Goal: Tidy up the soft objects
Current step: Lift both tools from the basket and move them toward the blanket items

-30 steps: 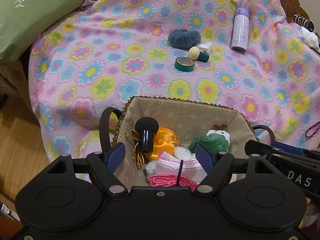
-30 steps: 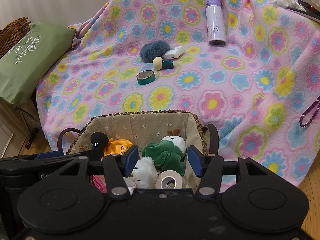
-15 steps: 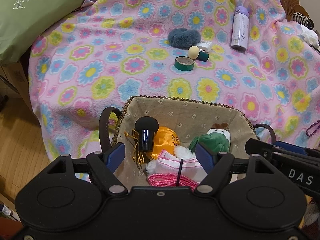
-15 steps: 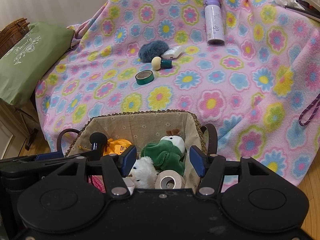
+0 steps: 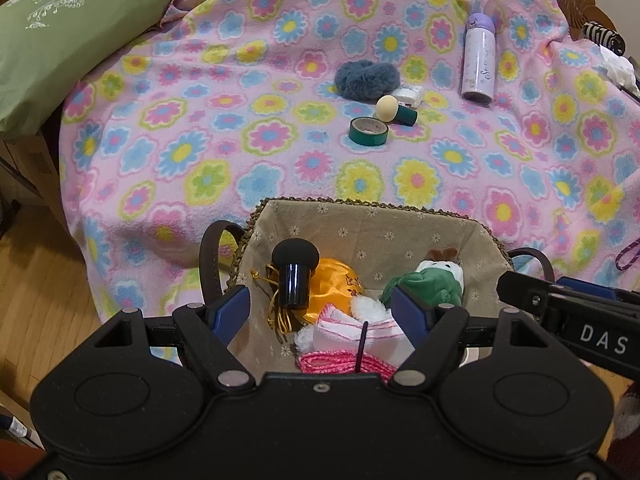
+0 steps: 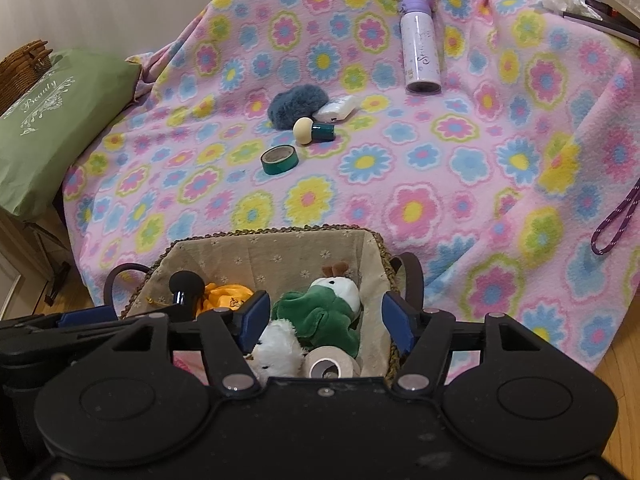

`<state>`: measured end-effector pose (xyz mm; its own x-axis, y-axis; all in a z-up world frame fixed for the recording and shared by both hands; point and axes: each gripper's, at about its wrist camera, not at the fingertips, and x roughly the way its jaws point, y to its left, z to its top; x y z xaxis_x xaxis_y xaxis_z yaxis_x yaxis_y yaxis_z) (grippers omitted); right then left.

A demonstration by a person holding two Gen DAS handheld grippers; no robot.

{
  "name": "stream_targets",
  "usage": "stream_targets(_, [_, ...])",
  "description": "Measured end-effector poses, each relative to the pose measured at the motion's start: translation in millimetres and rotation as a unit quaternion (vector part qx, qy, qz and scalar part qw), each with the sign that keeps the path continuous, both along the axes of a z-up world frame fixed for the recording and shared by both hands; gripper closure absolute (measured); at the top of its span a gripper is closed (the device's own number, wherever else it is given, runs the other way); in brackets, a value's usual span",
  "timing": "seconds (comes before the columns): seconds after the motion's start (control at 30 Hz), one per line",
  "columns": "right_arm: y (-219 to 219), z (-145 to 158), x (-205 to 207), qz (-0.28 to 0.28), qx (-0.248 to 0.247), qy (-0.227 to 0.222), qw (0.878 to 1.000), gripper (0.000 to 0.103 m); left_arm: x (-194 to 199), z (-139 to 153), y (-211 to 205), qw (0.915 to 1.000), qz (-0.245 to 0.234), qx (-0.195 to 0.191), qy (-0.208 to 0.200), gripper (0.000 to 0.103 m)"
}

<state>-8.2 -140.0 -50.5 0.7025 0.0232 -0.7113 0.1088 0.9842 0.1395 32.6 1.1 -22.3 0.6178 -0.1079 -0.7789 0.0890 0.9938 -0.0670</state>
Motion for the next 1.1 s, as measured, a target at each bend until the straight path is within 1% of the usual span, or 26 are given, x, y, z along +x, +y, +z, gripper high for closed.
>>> stream_targets(0.27, [-8.9,1.1,12.0,-0.014,-0.007,-0.011,1.0,0.036,5.2,4.2,-8.9,0.9995,-0.017,0.018,-0.022,0.03])
stream_targets(0.37, [-13.0,2.1,19.9,-0.02,-0.008,-0.015,1.0,0.032,11.0,3.9,-12.2,0.9992,-0.026,0.021,-0.022,0.03])
stream_targets(0.67, [-23.5,7.7,50.1,-0.023,-0.016,-0.027,0.999,0.032,38.5,7.1,-11.6,0.9988,-0.038,0.019,-0.024,0.029])
stream_targets(0.87, [-27.4,7.0,75.5,-0.022,-0.02,-0.022,0.999,0.031,62.0,6.8,-11.8,0.9984,-0.048,0.016,-0.022,0.029])
stream_targets(1.0, [-30.2,7.4,93.4,-0.027,-0.021,-0.027,0.999,0.021,77.0,5.4,-14.8,0.9976,-0.062,0.014,-0.027,0.029])
stream_targets(1.07, [-30.9,8.1,102.6,-0.028,-0.027,-0.032,0.999,0.019,84.5,4.3,-16.7,0.9972,-0.068,0.016,-0.029,0.027])
stream_targets(1.1, [-31.6,8.2,108.0,-0.029,-0.03,-0.034,0.999,0.015,88.2,3.5,-17.8,0.9969,-0.071,0.015,-0.029,0.027])
